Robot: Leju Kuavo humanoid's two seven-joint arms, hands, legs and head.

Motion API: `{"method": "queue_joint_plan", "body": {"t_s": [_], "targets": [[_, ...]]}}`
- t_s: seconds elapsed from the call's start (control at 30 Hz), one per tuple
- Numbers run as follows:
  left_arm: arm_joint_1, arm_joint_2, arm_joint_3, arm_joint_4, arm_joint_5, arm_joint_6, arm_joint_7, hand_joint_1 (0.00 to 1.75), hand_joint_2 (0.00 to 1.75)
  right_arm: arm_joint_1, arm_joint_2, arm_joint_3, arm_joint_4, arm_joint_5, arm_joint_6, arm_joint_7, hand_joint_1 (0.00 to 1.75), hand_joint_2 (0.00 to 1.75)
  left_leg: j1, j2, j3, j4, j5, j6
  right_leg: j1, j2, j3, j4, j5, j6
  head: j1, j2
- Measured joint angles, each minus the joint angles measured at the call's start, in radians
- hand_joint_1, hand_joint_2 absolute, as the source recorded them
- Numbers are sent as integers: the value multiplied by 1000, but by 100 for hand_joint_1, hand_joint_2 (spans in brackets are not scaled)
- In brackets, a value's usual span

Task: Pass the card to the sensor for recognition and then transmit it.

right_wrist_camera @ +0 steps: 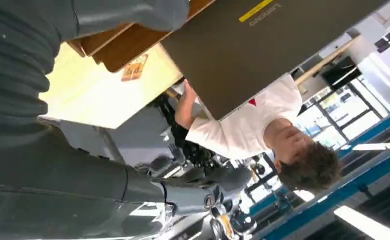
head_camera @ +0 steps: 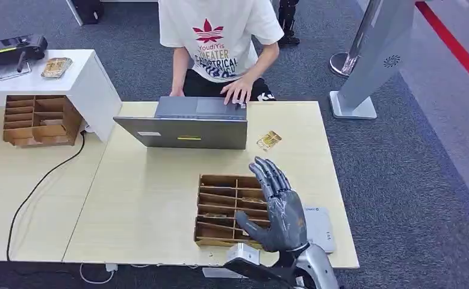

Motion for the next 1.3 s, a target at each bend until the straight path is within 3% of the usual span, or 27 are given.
{"method": "queue_joint_plan", "body": {"t_s": [0.1, 0.17, 0.2, 0.47, 0.5, 0.53, 0.57, 0.6, 0.83, 0.93, 0.97, 1.03, 1.07, 1.3], "targets": [[-1, 0, 0, 0, -5, 0, 2, 0, 0, -14, 0, 16, 27, 18, -14, 8, 113, 175, 0, 0, 0, 0, 0, 0, 0, 0, 0, 0, 0, 0, 0, 0], [0, 0, 0, 0, -6, 0, 3, 0, 0, -17, 0, 21, 34, 21, -15, 8, 164, 175, 0, 0, 0, 0, 0, 0, 0, 0, 0, 0, 0, 0, 0, 0], [0, 0, 0, 0, -6, 0, 3, 0, 0, -19, 0, 23, 39, 24, -16, 8, 175, 175, 0, 0, 0, 0, 0, 0, 0, 0, 0, 0, 0, 0, 0, 0], [0, 0, 0, 0, -7, 0, 3, 0, 0, -44, -1, 34, 89, 103, -50, 62, 175, 175, 0, 0, 0, 0, 0, 0, 0, 0, 0, 0, 0, 0, 0, 0], [0, 0, 0, 0, -7, 0, 3, 0, 0, -48, -1, 34, 98, 112, -50, 67, 140, 175, 0, 0, 0, 0, 0, 0, 0, 0, 0, 0, 0, 0, 0, 0], [0, 0, 0, 0, -8, 0, 3, 0, 0, -51, -1, 35, 104, 120, -50, 74, 65, 175, 0, 0, 0, 0, 0, 0, 0, 0, 0, 0, 0, 0, 0, 0], [0, 0, 0, 0, -8, 0, 3, 0, 0, -54, -2, 35, 112, 128, -50, 81, 23, 175, 0, 0, 0, 0, 0, 0, 0, 0, 0, 0, 0, 0, 0, 0], [0, 0, 0, 0, -8, 0, 3, 0, 0, -59, -2, 35, 122, 137, -48, 89, 17, 175, 0, 0, 0, 0, 0, 0, 0, 0, 0, 0, 0, 0, 0, 0], [0, 0, 3, 0, -8, 0, 3, 0, 0, -84, -3, 39, 169, 173, -42, 116, 17, 175, 0, 0, 0, 0, 0, 0, 0, 0, 0, 0, 0, 0, 0, 0], [0, 1, 3, 0, -12, 0, 3, 0, 0, -97, -3, 41, 187, 186, -35, 124, 26, 175, 0, 0, 0, 0, 0, 0, 0, 0, 0, 0, 0, 0, 0, 0], [0, 1, 3, 0, -14, 0, 3, 0, 0, -102, -3, 42, 194, 191, -33, 125, 44, 175, 0, 0, 0, 0, 0, 0, 0, 0, 0, 0, 0, 0, 0, 0], [-1, 1, 3, 0, -17, 0, 3, 0, 0, -113, -3, 49, 208, 192, -31, 127, 42, 175, 0, 0, 0, 0, 0, 0, 0, 0, 0, 0, 0, 0, 0, 0], [-1, 1, 3, 0, -18, 0, 3, 0, 0, -117, -3, 53, 215, 193, -30, 128, 59, 175, 0, 0, 0, 0, 0, 0, 0, 0, 0, 0, 0, 0, 0, 0], [-1, 1, 3, 0, -16, -2, 3, 0, 0, -136, -3, 63, 241, 194, -25, 130, 59, 175, 0, 0, 0, 0, 0, 0, 0, 0, 0, 0, 0, 0, 0, 0]]}}
